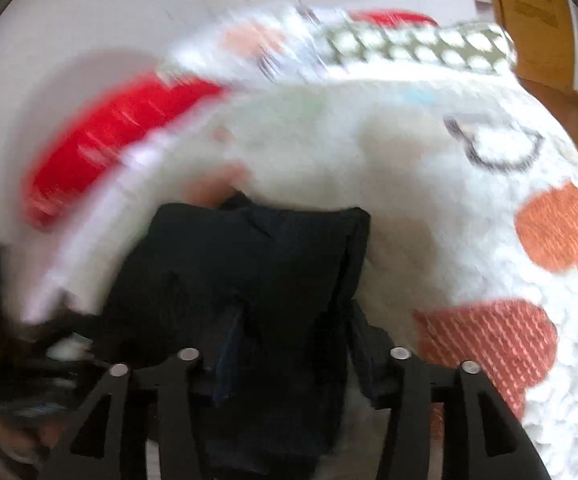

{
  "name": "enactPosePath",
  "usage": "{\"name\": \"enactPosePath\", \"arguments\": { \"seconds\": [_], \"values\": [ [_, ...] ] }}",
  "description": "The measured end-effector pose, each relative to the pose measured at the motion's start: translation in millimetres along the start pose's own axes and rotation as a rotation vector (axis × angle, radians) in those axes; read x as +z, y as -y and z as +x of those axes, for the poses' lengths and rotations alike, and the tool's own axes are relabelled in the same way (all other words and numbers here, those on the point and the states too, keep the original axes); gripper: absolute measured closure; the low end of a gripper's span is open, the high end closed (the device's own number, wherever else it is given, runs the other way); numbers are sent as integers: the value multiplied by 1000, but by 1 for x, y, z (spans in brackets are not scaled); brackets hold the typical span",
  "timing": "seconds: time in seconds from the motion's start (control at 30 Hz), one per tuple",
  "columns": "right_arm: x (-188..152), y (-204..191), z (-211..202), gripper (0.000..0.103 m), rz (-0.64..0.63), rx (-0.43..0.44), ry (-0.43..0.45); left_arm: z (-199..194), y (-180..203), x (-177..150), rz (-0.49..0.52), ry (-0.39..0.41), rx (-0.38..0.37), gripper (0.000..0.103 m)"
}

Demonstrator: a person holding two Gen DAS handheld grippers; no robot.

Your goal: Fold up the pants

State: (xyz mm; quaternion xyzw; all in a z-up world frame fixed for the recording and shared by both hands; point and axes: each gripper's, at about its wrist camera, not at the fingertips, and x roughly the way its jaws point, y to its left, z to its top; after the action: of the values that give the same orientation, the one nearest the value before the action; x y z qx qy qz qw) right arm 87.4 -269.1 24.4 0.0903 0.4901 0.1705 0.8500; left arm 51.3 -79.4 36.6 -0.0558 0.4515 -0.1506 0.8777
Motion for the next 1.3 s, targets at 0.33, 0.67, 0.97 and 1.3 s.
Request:
{"name": "enactPosePath", "arguments": {
  "seconds": [0.33,0.67,0.97,1.3],
  "values": [
    [-10,-20,-71,49,-15,-37,123,-34,15,-16,71,80,129,32],
    [-33,-60,-15,49,-181,-215,-6,-27,25,-29,70,96,182,31],
    [-32,-57,-56,49,-80,-162,121,-41,29,-31,63,132,205,32],
    [-48,-80,-80,33,-38,-190,202,-65,32,-43,37,181,258,32]
  ]
}}
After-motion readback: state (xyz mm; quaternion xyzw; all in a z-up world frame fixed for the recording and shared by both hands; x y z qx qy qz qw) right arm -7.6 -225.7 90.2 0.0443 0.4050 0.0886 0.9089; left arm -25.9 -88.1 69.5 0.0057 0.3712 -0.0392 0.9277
